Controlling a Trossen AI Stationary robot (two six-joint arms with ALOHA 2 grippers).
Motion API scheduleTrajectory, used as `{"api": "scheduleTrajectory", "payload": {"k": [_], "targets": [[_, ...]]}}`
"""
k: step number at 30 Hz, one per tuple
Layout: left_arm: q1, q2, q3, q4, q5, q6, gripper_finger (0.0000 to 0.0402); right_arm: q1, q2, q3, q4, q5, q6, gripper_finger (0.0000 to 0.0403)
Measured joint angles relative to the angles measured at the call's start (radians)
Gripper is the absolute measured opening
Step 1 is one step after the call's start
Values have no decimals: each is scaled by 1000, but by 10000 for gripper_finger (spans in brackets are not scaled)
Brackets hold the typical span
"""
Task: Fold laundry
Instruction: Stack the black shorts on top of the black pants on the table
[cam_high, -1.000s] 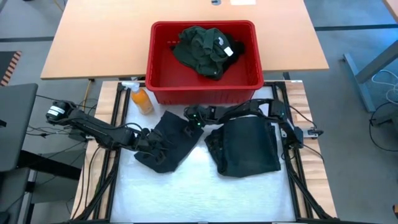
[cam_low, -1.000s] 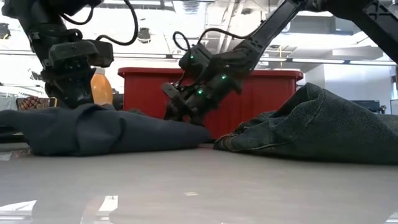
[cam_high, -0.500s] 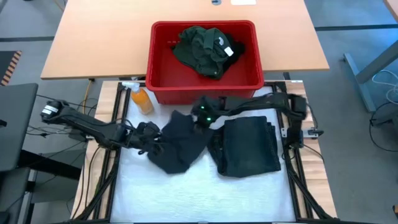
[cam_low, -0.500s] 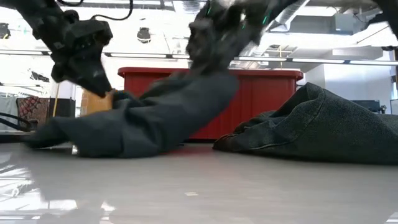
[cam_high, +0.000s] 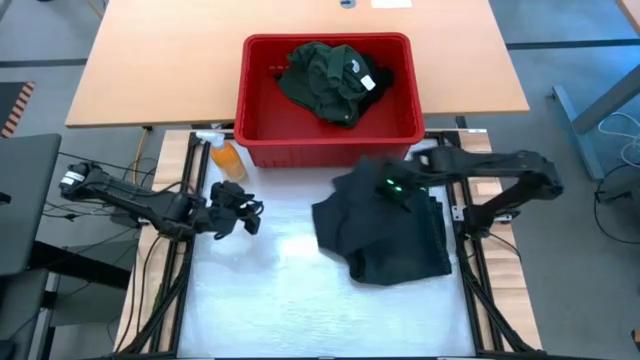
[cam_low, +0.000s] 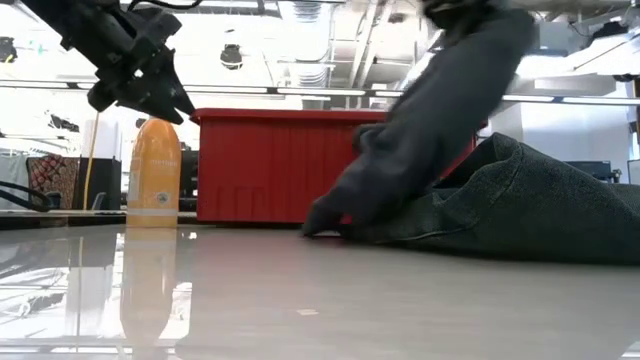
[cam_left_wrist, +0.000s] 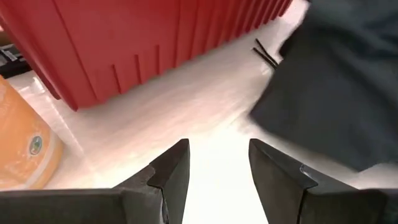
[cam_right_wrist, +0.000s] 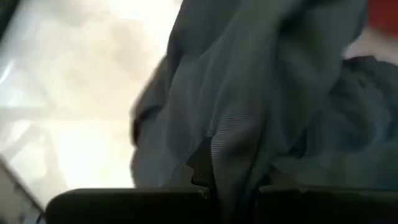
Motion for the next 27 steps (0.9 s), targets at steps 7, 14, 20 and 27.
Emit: {"api": "scheduleTrajectory", "payload": {"k": [7, 14, 20, 27], "targets": [[52, 28, 0, 0, 41, 7, 153, 173, -263, -269, -50, 44, 385, 46], [131, 38, 0, 37, 113, 69, 153, 326, -446, -605, -4, 69, 598, 46], [197, 37, 0, 95, 183, 107, 153, 365, -519, -732, -4, 101, 562, 62], [235, 37, 0, 144, 238, 116, 153, 331, -533, -685, -47, 36, 525, 165]]}}
